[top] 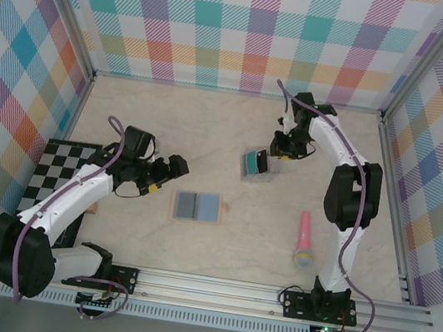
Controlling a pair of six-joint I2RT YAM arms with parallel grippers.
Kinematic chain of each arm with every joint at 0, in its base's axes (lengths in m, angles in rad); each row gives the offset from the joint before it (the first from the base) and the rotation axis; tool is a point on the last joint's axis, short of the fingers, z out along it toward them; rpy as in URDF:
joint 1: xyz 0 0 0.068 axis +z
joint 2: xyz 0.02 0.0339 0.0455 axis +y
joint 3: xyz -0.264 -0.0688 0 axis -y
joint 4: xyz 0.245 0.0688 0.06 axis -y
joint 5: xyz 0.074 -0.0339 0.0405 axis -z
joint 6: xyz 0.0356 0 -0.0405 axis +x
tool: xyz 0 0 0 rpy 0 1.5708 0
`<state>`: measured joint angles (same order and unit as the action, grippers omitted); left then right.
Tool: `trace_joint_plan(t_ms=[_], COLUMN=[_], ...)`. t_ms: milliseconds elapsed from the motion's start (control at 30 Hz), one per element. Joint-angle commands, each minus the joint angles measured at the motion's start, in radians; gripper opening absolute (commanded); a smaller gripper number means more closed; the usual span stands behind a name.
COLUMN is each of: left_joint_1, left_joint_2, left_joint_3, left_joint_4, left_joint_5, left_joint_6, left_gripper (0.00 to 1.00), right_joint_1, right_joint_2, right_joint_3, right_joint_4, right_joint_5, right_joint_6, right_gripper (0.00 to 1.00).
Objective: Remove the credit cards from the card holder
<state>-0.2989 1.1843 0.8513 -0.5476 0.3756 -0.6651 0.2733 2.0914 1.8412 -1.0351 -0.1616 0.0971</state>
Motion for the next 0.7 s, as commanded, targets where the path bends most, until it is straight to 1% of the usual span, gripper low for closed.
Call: trace_joint_plan(t_ms=[0, 100, 233, 300, 400, 467, 533, 667], left_joint_1=[0.0, 0.0, 0.0, 0.0, 0.0, -0.002, -0.002, -0.005], left_joint_2=[-0.015, -0.017, -0.016, -0.011, 0.004, 0.021, 0.034, 0.057], left_joint_3=[-0.013, -0.013, -0.021, -0.031, -0.038, -0.043, -0.05, -0.06], left_joint_4=[-0.008, -0.024, -0.04, -0.042, -0.043, -0.042, -0.028, -0.007], left_joint_5=[0.0, -0.011, -0.026, -0.033, -0.033, -0.029, -0.014, 0.006], left_joint_6=[-0.01, -0.006, -0.006, -0.006, -0.01, -0.014, -0.018, -0.032], left_gripper=[1.0, 1.0, 1.0, 1.0, 1.0, 0.98, 0.94, 0.85], right_joint_1=[-0.009, -0.009, -0.005, 0.01, 0.057, 0.113, 0.177, 0.347], right_joint_2=[-0.073, -0.152, -0.298, -0.367, -0.451, -0.491, -0.508, -0.474], right_joint_3=[0.029, -0.013, -0.143, -0.219, -0.32, -0.38, -0.428, -0.467], right_joint_4=[0.007, 0.036, 0.117, 0.158, 0.206, 0.233, 0.264, 0.322], right_joint_5=[-0.022, -0.046, -0.131, -0.163, -0.174, -0.179, -0.19, -0.162], right_joint_6=[0.027, 0.066, 0.143, 0.185, 0.26, 0.326, 0.386, 0.485], right_gripper=[0.26, 0.29, 0.35, 0.37, 0.39, 0.41, 0.41, 0.41])
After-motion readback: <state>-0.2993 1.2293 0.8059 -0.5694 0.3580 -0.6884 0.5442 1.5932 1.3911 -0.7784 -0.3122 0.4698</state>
